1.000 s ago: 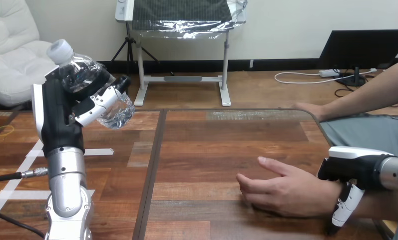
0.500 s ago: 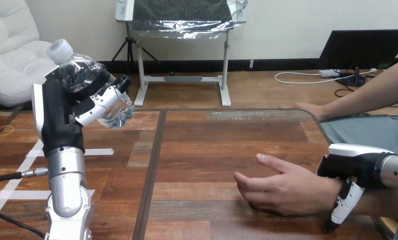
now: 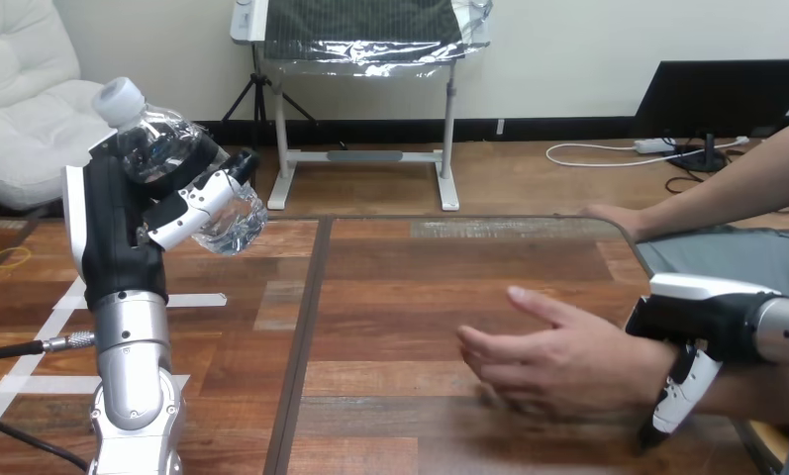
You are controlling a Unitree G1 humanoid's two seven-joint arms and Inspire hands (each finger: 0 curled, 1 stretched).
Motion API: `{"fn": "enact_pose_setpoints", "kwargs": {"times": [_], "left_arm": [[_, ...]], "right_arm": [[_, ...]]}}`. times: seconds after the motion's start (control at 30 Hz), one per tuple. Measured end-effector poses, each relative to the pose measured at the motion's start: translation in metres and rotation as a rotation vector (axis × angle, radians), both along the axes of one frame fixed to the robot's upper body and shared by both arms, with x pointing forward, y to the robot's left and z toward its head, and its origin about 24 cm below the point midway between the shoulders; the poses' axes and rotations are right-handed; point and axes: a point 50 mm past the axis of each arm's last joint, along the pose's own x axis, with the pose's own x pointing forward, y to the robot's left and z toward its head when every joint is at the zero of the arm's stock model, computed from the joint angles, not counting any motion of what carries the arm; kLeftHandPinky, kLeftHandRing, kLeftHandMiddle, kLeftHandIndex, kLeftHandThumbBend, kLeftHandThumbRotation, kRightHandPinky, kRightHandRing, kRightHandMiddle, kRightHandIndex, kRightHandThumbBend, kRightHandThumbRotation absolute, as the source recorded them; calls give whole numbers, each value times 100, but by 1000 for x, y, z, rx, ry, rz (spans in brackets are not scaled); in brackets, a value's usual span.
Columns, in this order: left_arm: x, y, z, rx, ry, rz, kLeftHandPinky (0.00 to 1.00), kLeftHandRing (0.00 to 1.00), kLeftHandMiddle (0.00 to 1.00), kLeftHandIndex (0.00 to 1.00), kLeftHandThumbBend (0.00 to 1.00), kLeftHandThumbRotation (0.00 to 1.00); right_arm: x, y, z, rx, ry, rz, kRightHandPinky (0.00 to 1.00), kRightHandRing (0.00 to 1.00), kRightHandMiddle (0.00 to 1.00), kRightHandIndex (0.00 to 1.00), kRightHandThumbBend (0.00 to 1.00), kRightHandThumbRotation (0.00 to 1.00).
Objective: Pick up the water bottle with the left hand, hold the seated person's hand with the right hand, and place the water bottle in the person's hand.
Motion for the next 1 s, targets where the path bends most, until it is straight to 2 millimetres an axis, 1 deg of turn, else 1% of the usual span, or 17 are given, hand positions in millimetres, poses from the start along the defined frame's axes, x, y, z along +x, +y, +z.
{"fn": "enact_pose_setpoints", "kwargs": {"times": [0.63, 0.77, 1.0], "left_arm": [[1, -1, 1, 9, 0, -8, 25, 29, 35, 40, 60, 0], [1, -2, 1, 9, -1, -10, 25, 29, 35, 40, 60, 0], [3, -4, 3, 8, -7, -17, 25, 29, 35, 40, 59, 0]], "right_arm": [[5, 2, 20, 67, -55, 8, 12, 18, 26, 30, 85, 0], [6, 2, 25, 81, -68, 9, 11, 17, 25, 30, 84, 0], [7, 4, 33, 82, -81, 18, 13, 20, 28, 31, 84, 0]]}}
